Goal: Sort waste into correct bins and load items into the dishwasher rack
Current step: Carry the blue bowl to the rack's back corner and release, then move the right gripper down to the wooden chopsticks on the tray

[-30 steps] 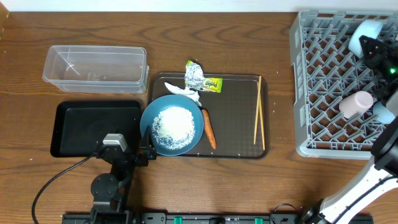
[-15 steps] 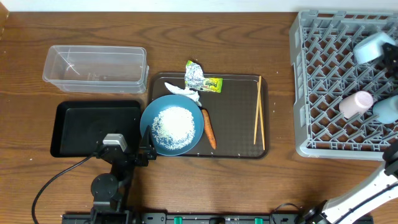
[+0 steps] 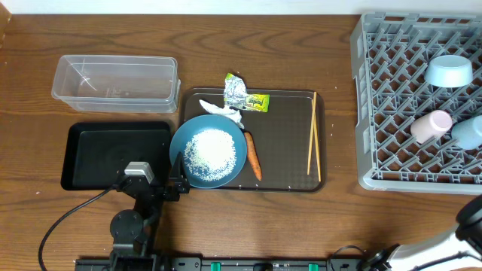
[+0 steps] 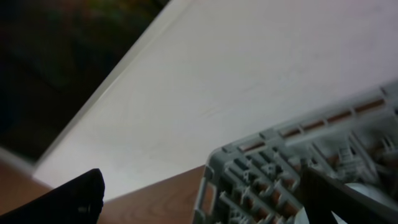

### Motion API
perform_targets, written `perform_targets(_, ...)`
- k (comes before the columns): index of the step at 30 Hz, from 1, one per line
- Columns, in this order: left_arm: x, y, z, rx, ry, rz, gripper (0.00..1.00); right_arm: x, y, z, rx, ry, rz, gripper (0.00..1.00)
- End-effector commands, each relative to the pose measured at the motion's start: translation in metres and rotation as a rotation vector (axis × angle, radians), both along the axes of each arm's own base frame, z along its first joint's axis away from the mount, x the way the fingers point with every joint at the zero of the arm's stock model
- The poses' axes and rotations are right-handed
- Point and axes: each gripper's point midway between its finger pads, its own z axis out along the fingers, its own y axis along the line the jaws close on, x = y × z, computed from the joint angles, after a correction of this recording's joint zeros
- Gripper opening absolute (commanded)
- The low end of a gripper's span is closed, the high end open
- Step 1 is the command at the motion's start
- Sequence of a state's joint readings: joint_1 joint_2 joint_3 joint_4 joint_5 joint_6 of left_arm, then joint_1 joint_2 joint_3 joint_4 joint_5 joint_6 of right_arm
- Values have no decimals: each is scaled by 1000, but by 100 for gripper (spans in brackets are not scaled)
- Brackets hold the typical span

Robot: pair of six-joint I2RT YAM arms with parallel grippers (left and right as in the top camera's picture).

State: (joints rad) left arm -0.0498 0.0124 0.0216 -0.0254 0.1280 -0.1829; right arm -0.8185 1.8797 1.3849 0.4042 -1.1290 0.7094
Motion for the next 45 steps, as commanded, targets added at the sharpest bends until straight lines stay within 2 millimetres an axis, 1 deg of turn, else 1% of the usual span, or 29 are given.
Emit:
perform_targets(1,-1,-4,-17,3,50,-23,98,-8,-10,19,-112,56,-190,99)
perform_targets(3,-1,-4,-17,3,50,-23,98,-20,-17,7,-157,200,-348,99)
perform_targets(5,-1,-4,-17,3,50,-23,98,-46,-33,-10,-181,403,-597,99)
perform_targets(7,-1,-4,-17,3,50,-23,98,-74,-40,-12,-249,539,-807,99)
perform_targets(8,-1,-4,-17,3,50,-23,98,-83,-38,-9,-280,578,-869,99)
perform_targets(9,-1,-4,-17,3,50,-23,98,-90,-31,-5,-308,603,-907,99)
perform_targets(10,-1,-4,-17,3,50,-23,98,-90,-20,-2,-321,610,-903,99)
perform_targets(11,-1,-4,-17,3,50,-23,98,-86,-3,1,-327,610,-863,99)
perform_targets(13,-1,-4,-17,3,50,-23,98,-73,38,3,-310,592,-724,99)
perform_targets(14,-1,-4,-17,3,50,-23,98,-65,60,5,-273,572,-641,99)
perform_targets(16,-1,-4,-17,3,50,-23,98,-48,117,8,-179,525,-406,99)
perform_targets(17,-1,-4,-17,3,50,-23,98,-41,148,12,-127,497,-266,99)
perform_targets(19,-1,-4,-17,3,50,-23,98,-32,200,17,-82,453,-51,99)
perform_targets(20,-1,-4,-17,3,50,-23,98,-29,218,17,-79,446,12,98)
perform_targets(21,-1,-4,-17,3,50,-23,98,-27,234,14,-85,451,50,95)
perform_targets(22,-1,-4,-17,3,50,-23,98,-23,249,8,-107,465,70,93)
perform_targets(24,-1,-4,-17,3,50,-23,98,-22,273,-10,-165,528,64,91)
perform_targets(27,-1,-4,-17,3,50,-23,98,-28,309,-43,-288,643,45,89)
perform_targets(28,-1,-4,-17,3,50,-23,98,-32,322,-54,-343,676,49,91)
perform_targets(29,-1,-4,-17,3,50,-23,98,-34,334,-63,-403,691,62,99)
perform_targets(30,-1,-4,-17,3,50,-23,98,-36,348,-70,-479,688,92,99)
perform_targets(32,-1,-4,-17,3,50,-23,98,-39,372,-80,-602,671,158,99)
perform_targets(34,-1,-4,-17,3,50,-23,98,-42,388,-88,-659,669,181,99)
perform_targets(36,-1,-4,-17,3,50,-23,98,-46,402,-96,-678,677,210,93)
perform_targets(37,-1,-4,-17,3,50,-23,98,-47,406,-102,-681,694,203,91)
perform_targets(38,-1,-4,-17,3,50,-23,98,-47,406,-109,-683,724,176,88)
perform_targets(41,-1,-4,-17,3,50,-23,98,-51,398,-134,-682,827,104,87)
perform_targets(43,-1,-4,-17,3,50,-23,98,-56,400,-152,-666,893,123,85)
perform_targets(45,-1,-4,-17,3,50,-23,98,-63,407,-172,-655,958,183,84)
